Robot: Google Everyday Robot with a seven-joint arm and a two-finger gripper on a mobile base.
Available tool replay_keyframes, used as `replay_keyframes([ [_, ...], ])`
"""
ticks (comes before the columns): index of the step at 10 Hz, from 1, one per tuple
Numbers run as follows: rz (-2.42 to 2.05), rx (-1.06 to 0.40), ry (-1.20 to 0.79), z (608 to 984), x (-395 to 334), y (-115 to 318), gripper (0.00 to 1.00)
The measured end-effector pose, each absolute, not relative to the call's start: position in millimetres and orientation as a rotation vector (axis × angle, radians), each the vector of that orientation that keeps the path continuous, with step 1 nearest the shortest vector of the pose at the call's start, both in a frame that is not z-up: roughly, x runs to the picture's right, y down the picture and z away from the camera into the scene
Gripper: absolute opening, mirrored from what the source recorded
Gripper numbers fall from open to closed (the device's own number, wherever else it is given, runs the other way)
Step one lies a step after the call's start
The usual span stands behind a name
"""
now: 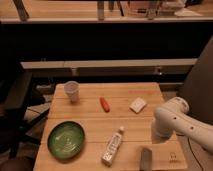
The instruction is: Knock the eraser over
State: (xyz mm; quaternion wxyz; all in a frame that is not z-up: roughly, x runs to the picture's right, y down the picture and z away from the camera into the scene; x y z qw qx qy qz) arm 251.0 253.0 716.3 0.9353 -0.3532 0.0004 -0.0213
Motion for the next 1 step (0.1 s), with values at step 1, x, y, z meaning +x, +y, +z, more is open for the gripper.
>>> replay_keyframes([
  [1,-0.046,-0.723,0.001,716.7,248.6,254.4,0.00],
])
